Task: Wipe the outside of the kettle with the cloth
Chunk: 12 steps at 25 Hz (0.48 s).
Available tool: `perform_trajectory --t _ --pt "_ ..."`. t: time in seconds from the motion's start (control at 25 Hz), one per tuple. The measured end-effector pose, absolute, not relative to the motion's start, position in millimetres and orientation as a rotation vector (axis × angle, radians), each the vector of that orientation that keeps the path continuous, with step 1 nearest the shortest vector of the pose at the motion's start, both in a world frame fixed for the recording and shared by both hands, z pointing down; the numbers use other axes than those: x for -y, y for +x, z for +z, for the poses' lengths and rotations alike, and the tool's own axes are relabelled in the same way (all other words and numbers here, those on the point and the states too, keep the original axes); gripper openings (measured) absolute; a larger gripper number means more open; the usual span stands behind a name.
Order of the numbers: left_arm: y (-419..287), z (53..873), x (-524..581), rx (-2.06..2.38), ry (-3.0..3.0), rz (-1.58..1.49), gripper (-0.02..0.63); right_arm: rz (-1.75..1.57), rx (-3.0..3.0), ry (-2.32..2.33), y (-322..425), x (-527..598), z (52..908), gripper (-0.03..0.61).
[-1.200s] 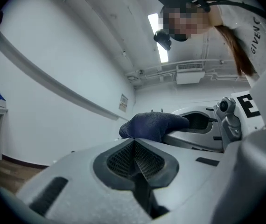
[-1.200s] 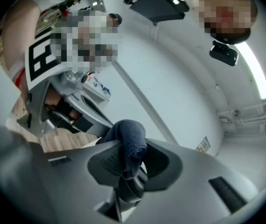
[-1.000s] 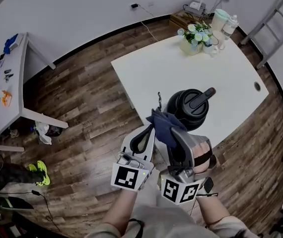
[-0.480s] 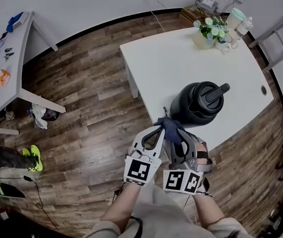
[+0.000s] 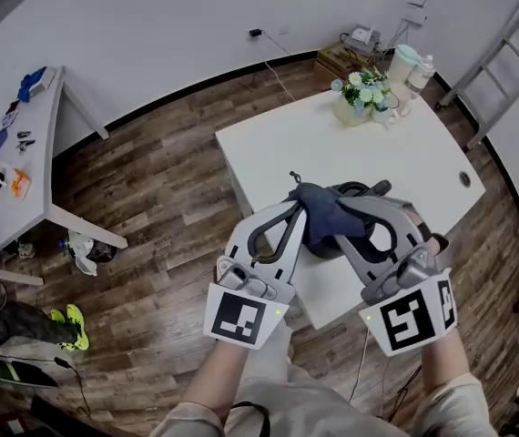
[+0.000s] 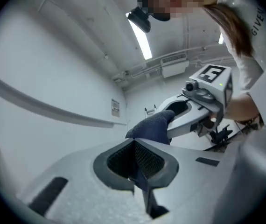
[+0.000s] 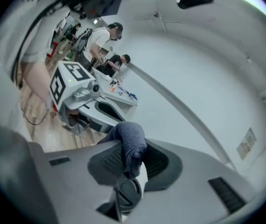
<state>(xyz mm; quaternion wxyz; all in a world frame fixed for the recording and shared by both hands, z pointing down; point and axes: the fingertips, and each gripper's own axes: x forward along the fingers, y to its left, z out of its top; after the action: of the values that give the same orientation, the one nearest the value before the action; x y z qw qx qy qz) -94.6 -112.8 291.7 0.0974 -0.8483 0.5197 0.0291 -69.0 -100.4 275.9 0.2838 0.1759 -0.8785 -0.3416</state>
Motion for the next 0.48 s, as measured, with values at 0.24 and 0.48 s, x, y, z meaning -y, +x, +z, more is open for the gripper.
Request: perform_trajectory --t 0.24,0.48 --pt "-90.3 268.2 167.2 -1.418 -2.374 -0.048 0.008 -0.823 2.414 -0.009 -55.9 160.7 261.4 0.063" --pt "-82.5 303.8 222.5 -1.36 -2.474 -0.131 0.008 -0.511 2.355 -0.227 -49.5 228.0 304.9 0.063"
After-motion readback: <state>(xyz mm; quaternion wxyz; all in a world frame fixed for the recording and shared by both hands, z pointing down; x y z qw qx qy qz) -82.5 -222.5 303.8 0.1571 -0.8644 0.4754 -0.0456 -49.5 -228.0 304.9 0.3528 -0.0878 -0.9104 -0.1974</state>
